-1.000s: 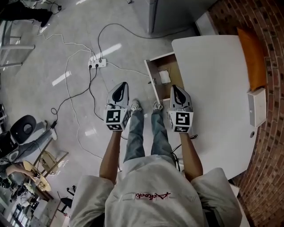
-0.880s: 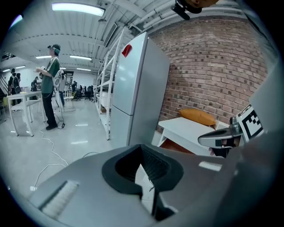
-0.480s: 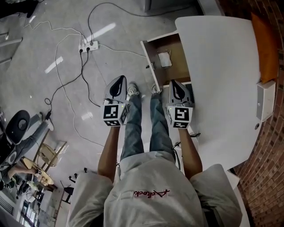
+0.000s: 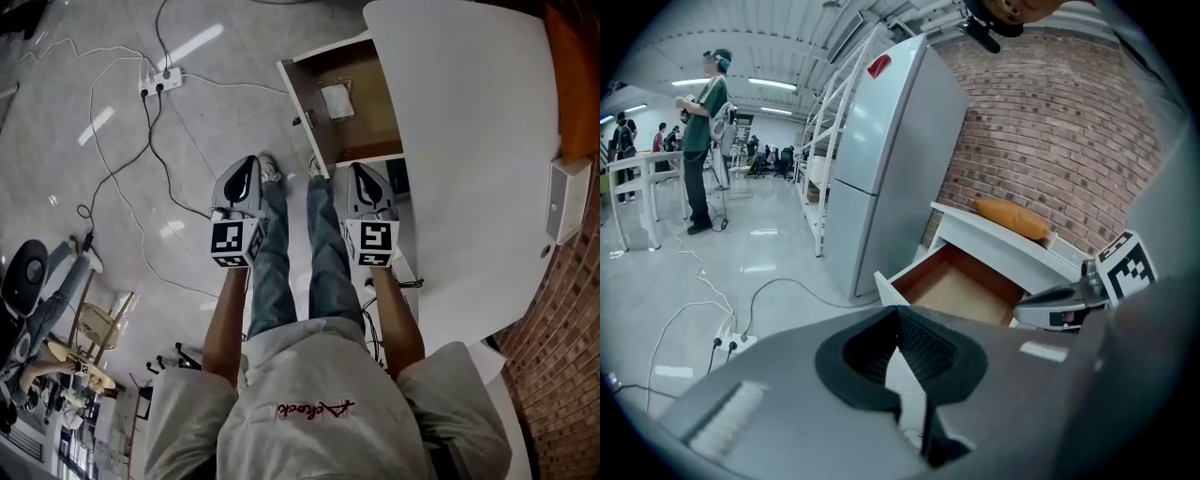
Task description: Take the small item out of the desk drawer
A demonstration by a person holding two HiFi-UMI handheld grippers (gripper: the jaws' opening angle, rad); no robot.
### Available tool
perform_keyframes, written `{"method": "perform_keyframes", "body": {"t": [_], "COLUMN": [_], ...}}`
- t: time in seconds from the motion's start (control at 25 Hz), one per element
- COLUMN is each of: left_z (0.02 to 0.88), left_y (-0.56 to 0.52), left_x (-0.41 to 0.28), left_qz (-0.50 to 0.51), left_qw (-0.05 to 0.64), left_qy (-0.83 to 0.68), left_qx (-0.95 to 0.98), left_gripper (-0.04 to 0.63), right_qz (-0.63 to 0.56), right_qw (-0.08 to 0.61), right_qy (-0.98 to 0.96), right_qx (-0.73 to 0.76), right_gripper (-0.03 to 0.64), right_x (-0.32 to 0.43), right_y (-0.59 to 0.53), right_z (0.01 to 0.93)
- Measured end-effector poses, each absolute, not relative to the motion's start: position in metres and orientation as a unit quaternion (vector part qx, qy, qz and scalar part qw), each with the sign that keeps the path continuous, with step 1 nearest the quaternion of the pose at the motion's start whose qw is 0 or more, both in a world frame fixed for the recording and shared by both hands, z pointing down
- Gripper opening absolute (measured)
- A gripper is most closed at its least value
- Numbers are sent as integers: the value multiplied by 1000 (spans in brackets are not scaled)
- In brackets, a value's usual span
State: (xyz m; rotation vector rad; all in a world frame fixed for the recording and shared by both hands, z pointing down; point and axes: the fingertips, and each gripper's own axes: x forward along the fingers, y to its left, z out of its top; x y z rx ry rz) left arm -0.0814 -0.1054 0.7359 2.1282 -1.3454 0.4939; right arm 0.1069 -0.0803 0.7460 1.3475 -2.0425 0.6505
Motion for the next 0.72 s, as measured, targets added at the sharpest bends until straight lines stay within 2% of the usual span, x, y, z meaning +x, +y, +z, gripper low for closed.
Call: {"method": "perform_keyframes", "body": {"t": [0.72], "left_z": [752], "left_y": [-104], "left_x": [-79], "left_qz": [178], "left_qw": [299], "left_qy": [-501], "left_qx": [792], "left_gripper": [9], "right_qz": [259], "right_qw": [329], "right_qy": [-756], "right_qx": [504], "right_gripper": [12], "right_x": [101], "right_y": [-122], "right_z": [798]}}
